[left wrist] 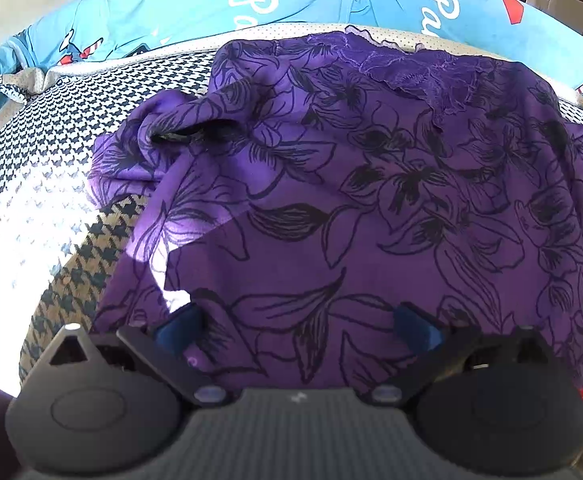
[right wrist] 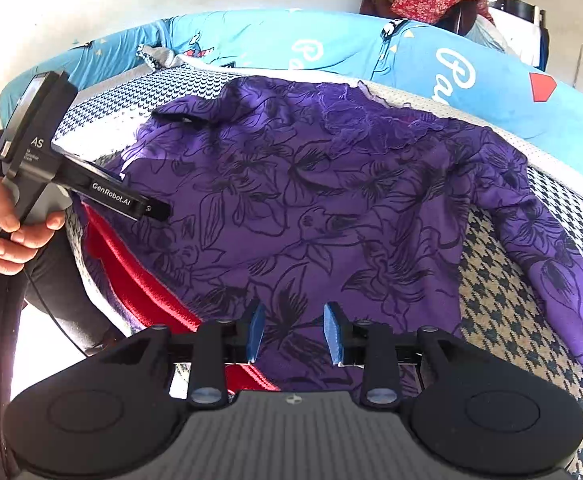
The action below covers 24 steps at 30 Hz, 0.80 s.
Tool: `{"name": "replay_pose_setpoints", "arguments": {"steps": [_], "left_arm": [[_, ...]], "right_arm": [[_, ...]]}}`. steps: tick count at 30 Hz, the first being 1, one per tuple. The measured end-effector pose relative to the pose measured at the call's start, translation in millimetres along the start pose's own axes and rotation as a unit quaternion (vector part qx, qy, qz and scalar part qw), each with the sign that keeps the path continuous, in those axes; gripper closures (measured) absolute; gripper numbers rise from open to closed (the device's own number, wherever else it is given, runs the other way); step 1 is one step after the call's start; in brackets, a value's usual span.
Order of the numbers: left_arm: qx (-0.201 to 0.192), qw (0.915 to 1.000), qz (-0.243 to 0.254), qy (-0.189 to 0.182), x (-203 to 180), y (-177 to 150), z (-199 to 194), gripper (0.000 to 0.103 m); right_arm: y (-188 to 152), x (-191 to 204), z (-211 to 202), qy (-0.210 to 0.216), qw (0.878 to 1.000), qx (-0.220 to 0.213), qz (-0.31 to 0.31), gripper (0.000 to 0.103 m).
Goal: Fold clothes
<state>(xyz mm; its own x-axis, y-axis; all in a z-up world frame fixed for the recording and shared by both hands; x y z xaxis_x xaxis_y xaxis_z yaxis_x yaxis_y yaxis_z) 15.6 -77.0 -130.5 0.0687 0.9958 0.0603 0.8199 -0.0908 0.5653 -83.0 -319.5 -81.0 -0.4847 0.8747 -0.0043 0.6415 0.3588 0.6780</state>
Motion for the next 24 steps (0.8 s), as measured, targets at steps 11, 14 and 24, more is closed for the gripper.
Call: {"name": "replay_pose_setpoints", "arguments": {"steps": [11, 14, 24], "left_arm": [[0.002, 0.9994, 0.035, -0.004, -18.5, 28.5, 19.6, 0.000], [0.002, 0.9989, 0.046, -0.008, -23.2, 39.0, 25.5, 0.000], [0.003, 0.9981, 0.057, -0.024, -33.6, 71.3, 50.9, 0.000]], "right_arm": [[32.5, -49.5, 18.4, -0.079, 0.997, -0.016, 0.013, 0.056], [37.1, -67.0, 27.0, -0.098, 0.995, -0.013, 0.026, 0.055], [55.7, -127.7, 48.4, -0.149, 0.985, -0.019, 0.084, 0.053]]}}
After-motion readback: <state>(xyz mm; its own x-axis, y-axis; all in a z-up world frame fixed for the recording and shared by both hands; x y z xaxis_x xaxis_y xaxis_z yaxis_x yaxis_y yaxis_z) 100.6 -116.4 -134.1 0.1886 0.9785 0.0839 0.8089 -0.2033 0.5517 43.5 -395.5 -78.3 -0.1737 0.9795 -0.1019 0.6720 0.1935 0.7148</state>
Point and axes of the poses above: each gripper's, at about its wrist camera, not at the fingertips, and z roughly the way its jaws point, x to its left, y to its top, the point moved 9 cm from there along z, roughly the way its jaws point, and after that the axes turned 3 degrees about y, right-handed, at the moved point
